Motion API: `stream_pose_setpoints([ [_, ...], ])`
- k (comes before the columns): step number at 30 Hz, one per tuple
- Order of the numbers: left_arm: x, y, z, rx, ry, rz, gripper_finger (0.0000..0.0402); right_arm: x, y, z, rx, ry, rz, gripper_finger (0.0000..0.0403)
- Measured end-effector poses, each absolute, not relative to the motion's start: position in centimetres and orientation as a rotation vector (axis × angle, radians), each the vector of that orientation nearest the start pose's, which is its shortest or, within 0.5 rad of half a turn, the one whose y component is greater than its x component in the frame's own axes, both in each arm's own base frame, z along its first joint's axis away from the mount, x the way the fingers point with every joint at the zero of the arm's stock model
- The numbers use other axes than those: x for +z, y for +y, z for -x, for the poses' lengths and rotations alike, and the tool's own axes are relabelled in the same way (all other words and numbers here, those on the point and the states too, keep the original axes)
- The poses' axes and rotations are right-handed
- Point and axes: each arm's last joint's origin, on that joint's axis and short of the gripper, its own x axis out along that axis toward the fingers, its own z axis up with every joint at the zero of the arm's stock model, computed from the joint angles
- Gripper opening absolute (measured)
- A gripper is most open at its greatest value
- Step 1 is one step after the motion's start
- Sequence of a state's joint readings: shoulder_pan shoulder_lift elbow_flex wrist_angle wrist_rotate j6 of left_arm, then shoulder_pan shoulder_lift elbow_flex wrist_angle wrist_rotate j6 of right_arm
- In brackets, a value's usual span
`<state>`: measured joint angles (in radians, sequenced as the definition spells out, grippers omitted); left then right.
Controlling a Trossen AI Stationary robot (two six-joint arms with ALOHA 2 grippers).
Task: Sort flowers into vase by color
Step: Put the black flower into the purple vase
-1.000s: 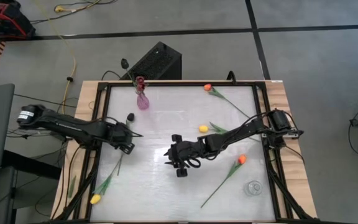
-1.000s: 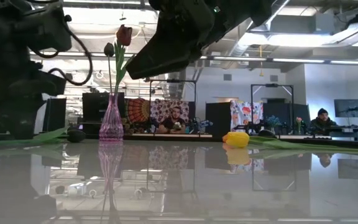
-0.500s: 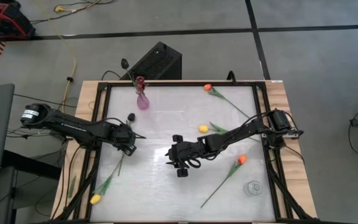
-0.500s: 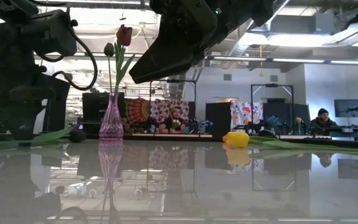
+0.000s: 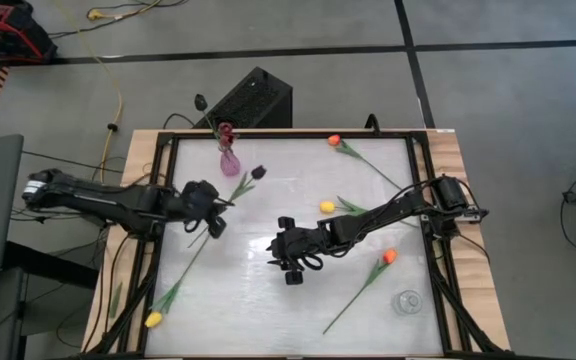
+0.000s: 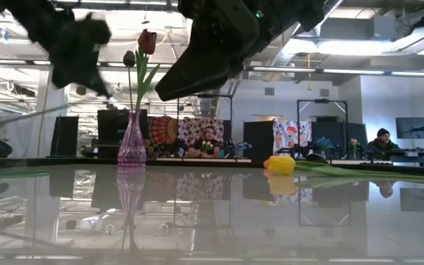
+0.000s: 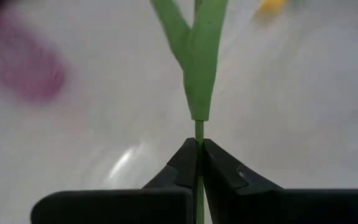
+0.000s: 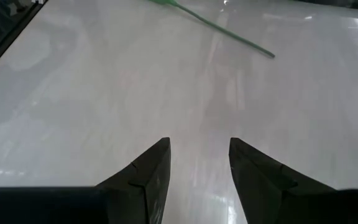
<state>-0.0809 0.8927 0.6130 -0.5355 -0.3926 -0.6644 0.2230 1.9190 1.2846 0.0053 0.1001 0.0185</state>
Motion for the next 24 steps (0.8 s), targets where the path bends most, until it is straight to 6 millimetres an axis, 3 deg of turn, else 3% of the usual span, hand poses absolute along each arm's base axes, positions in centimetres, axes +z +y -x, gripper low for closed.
stream_pose_setpoints([
  [6, 26.0, -0.5, -16.7, 0.493, 0.385, 0.314, 0.0000, 19.8, 9.0, -41.1, 0.116, 0.623, 0.094, 0.0188],
  [17, 28.0, -1.0, -17.2, 0.423, 0.045, 0.087, 0.0000, 19.3, 9.1, -40.7, 0.113, 0.687, 0.186, 0.0188],
  [24, 31.1, -0.7, -15.3, 0.426, -0.196, -0.042, 0.0000, 18.9, 8.2, -40.6, 0.073, 0.731, 0.207, 0.0188],
])
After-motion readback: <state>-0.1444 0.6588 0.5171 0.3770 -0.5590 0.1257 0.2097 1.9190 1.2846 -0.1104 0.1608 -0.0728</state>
